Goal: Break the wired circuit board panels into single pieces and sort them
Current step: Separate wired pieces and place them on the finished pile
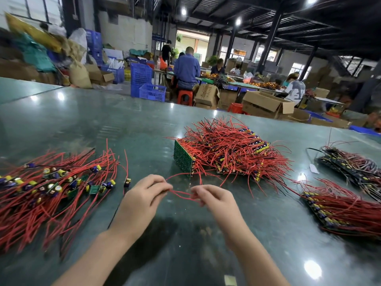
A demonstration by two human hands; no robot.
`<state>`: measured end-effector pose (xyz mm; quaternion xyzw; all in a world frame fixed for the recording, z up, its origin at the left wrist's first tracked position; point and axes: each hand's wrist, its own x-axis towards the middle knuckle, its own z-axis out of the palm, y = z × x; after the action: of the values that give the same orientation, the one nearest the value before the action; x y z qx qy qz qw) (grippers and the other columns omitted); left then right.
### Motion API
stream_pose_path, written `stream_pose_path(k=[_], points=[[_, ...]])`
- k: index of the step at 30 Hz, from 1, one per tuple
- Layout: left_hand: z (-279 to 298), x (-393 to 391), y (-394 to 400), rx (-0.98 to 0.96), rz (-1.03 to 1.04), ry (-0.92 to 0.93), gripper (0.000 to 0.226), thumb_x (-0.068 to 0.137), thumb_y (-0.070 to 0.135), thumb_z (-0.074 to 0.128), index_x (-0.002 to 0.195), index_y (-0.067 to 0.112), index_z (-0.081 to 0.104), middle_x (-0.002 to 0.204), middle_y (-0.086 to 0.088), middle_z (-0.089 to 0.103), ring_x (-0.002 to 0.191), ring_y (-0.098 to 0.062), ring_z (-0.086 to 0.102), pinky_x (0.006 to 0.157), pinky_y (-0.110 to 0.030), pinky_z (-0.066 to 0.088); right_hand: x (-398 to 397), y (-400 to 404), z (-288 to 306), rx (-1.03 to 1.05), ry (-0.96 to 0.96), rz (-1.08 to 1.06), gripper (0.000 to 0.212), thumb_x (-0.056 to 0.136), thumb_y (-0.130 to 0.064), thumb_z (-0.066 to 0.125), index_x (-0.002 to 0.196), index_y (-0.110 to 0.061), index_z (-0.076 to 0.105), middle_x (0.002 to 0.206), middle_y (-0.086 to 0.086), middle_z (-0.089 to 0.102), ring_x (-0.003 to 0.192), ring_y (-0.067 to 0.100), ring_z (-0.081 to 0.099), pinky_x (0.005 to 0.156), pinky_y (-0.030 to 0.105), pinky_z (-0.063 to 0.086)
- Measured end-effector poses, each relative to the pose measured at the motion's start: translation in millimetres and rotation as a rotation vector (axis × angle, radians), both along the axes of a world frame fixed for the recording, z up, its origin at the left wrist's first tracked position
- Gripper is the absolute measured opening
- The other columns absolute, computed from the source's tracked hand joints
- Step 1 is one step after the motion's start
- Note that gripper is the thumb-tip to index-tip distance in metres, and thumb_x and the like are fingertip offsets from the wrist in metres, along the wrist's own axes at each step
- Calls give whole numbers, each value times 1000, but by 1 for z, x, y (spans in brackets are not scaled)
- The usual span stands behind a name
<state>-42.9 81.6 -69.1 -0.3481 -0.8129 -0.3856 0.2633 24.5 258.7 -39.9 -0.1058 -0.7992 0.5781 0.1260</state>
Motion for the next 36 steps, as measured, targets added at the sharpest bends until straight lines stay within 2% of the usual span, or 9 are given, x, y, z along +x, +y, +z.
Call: stream_pose_path(k=[2, 4, 9, 12, 16, 19, 21, 25, 36], points=[[5, 4, 2, 81, -6, 82, 11, 78, 3, 67, 87, 6, 72, 93, -1, 66, 88, -8, 58, 84, -19, 44, 3, 14, 13, -464, -207, 233, 37, 90, -41, 48, 90, -15, 75, 85, -3, 73, 67, 8, 61, 66, 22, 43], [8, 4, 1, 162, 8, 85, 11, 75, -6, 70, 80, 3, 71, 93, -2, 66, 88, -8, 58, 86, -16, 44, 7, 24, 19, -625, -294, 451, 53, 82, -54, 40, 84, -16, 77, 84, 0, 73, 69, 10, 64, 70, 24, 47], [11, 16, 6, 203, -126, 37, 19, 69, -13, 75, 77, 4, 71, 91, -1, 65, 87, 0, 60, 85, -12, 44, 4, 7, 9, -471, -161, 260, 27, 78, -39, 63, 79, -14, 72, 70, -2, 66, 57, 9, 59, 57, 17, 46], [9, 23, 15, 156, -254, 62, 11, 74, -3, 71, 81, 5, 72, 94, 5, 63, 90, -2, 60, 86, -13, 44, 0, 3, 2, -424, -16, 160, 15, 90, -19, 60, 98, -9, 69, 76, -2, 67, 62, 10, 59, 61, 18, 49], [5, 31, 23, 100, -295, 48, 39, 72, -6, 65, 102, 19, 65, 102, 9, 63, 97, 0, 58, 93, -12, 42, 1, -7, -1, -276, 143, 38, 7, 86, -6, 65, 86, -7, 71, 77, 9, 69, 71, 13, 63, 69, 23, 54], [8, 34, 28, 269, -237, -148, 57, 77, -15, 55, 109, 32, 52, 104, 15, 58, 93, -3, 63, 88, -14, 45, 2, -5, 0, -223, 181, -23, 8, 81, -3, 69, 82, -10, 72, 74, 4, 71, 70, 8, 65, 68, 20, 53], [8, 32, 32, 480, -216, -469, 55, 85, -16, 51, 113, 31, 49, 107, 7, 60, 86, -11, 67, 81, -23, 52, 3, -3, 3, -202, 220, -47, 14, 79, -2, 70, 80, -16, 72, 69, 0, 71, 67, 6, 65, 69, 19, 53], [9, 31, 34, 630, -440, -1168, 36, 77, 26, 68, 108, 11, 62, 94, -7, 72, 80, -20, 69, 74, -32, 57, 7, -10, 3, -55, 279, -4, 25, 77, -1, 73, 82, -25, 72, 70, -5, 70, 66, 4, 63, 66, 16, 50], [6, 27, 30, 563, -554, -1270, 18, 69, 12, 68, 83, 5, 77, 84, -18, 71, 76, -22, 70, 66, -29, 58, 9, -14, 6, -187, 183, 43, 40, 74, 2, 73, 99, -30, 70, 64, 4, 67, 62, 9, 63, 57, 18, 49]])
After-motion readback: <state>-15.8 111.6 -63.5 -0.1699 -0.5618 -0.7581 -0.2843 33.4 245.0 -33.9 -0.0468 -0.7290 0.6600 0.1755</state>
